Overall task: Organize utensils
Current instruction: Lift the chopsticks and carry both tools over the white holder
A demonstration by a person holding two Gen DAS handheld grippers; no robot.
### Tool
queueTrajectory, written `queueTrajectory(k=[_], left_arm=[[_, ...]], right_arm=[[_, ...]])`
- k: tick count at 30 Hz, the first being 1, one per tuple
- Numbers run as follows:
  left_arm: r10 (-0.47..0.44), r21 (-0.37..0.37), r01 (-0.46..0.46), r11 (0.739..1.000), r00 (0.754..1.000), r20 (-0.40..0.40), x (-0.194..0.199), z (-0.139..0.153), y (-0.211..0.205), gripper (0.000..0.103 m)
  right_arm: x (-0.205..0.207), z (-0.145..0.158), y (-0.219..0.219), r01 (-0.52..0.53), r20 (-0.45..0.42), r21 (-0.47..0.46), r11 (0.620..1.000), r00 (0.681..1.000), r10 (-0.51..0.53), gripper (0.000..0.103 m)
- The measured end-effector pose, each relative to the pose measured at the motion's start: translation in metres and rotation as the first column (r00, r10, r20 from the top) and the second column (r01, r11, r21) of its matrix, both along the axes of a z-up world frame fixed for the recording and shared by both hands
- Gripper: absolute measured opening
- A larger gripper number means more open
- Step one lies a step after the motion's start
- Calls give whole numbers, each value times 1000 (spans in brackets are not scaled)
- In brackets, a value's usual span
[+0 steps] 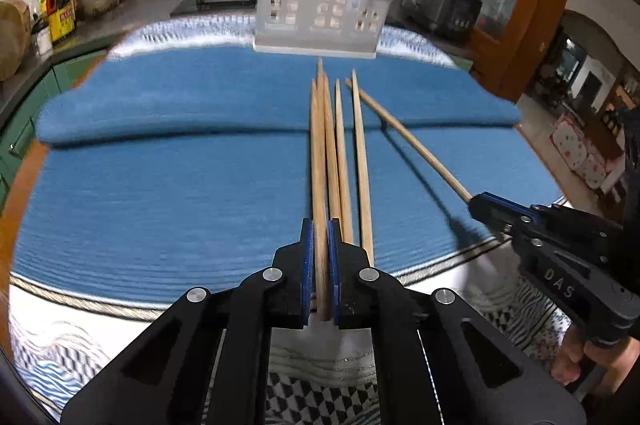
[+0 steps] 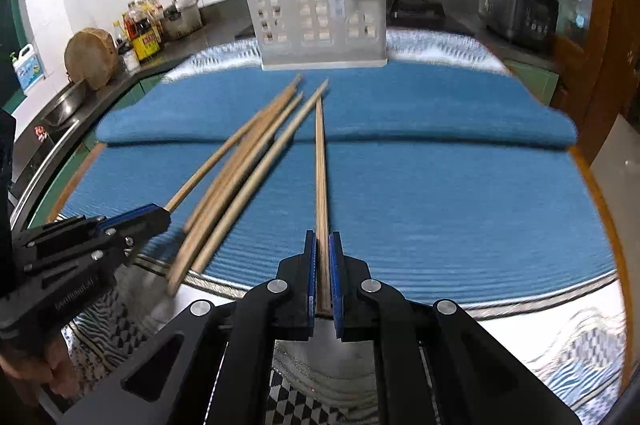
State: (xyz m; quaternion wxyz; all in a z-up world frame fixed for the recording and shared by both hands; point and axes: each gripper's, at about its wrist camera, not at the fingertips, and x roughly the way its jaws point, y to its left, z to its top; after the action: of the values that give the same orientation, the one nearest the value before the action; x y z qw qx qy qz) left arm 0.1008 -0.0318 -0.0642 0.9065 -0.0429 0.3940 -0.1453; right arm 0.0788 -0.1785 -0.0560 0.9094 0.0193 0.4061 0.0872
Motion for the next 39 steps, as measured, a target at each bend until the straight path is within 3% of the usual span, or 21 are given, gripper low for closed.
queueTrajectory(k=[9,17,26,35,39], left_arm=[[4,-28,0,1000,988,157,5,55,25,5],[-10,-20,16,1000,968,250,15,83,30,5],[-63,7,63,998,957,282,38,107,25,5],[-97,49,86,995,945,312,69,143,24,5],[-94,57,80,995,937,336,80,161,26,5]], right_arm=[[-3,72,-10,-35,161,-5,999,986,35,7],[26,123,-19,-88,206,26,996,975,80,7],[63,172,-21,-137,216,-2,991,967,134,7],[112,241,-33,-86,269,-115,990,956,114,7],[130,258,-32,-74,278,-151,986,954,114,7]])
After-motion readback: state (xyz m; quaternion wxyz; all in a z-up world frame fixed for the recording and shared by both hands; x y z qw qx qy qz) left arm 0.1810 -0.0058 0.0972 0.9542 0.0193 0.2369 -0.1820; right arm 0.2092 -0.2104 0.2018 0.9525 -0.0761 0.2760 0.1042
